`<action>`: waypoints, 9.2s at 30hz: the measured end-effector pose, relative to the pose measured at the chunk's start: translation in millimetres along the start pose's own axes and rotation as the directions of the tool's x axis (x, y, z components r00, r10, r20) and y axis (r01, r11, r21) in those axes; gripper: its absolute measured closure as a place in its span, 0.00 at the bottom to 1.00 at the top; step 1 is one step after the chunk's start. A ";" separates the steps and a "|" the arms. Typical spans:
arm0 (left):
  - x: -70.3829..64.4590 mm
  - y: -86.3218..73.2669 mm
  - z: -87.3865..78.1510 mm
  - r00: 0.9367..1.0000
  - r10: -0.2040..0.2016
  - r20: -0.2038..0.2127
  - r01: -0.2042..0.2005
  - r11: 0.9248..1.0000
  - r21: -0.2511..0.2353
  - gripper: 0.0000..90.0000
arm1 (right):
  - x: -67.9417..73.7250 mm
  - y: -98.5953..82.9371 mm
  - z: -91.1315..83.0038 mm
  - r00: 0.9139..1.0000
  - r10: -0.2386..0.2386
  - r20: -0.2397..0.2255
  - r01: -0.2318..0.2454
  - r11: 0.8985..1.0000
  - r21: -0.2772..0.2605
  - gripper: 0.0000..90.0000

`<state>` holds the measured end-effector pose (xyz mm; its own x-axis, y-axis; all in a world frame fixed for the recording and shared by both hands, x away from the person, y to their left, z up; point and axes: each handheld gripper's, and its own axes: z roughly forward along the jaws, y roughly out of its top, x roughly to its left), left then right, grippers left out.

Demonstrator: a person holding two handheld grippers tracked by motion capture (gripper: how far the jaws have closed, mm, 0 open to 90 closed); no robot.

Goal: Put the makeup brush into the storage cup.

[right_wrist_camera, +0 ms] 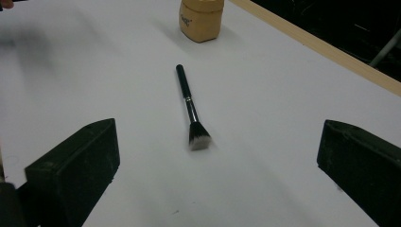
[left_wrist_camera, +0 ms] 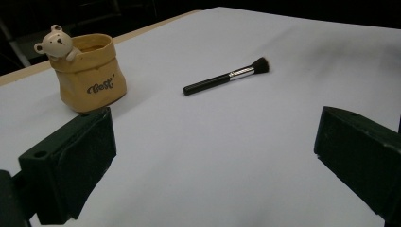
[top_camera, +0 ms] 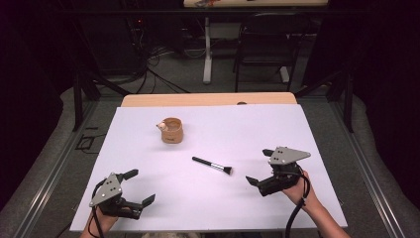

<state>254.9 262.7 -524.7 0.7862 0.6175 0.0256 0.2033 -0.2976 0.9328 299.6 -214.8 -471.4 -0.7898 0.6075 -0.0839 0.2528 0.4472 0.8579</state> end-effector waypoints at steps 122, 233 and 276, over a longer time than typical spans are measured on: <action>-0.1 -0.7 2.2 1.000 0.007 0.029 -0.008 1.000 0.014 0.00 | 9.1 49.8 190.9 0.966 -0.117 -0.232 0.248 0.672 0.698 0.82; -4.4 117.0 142.2 0.907 0.207 0.366 -0.384 0.764 0.519 0.55 | 51.8 106.3 123.0 0.731 -0.518 -0.444 0.681 0.506 0.530 0.86; -7.3 81.1 131.0 0.930 0.103 0.352 -0.221 0.923 0.315 0.88 | 11.5 85.6 69.3 0.967 -0.201 -0.159 0.242 0.921 0.304 0.00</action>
<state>342.1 138.7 -496.4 0.9577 0.2877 -0.0068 0.1976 -0.6402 0.7424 351.0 -124.0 -434.0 -0.9030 0.3932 -0.1732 0.2121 0.7585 0.6161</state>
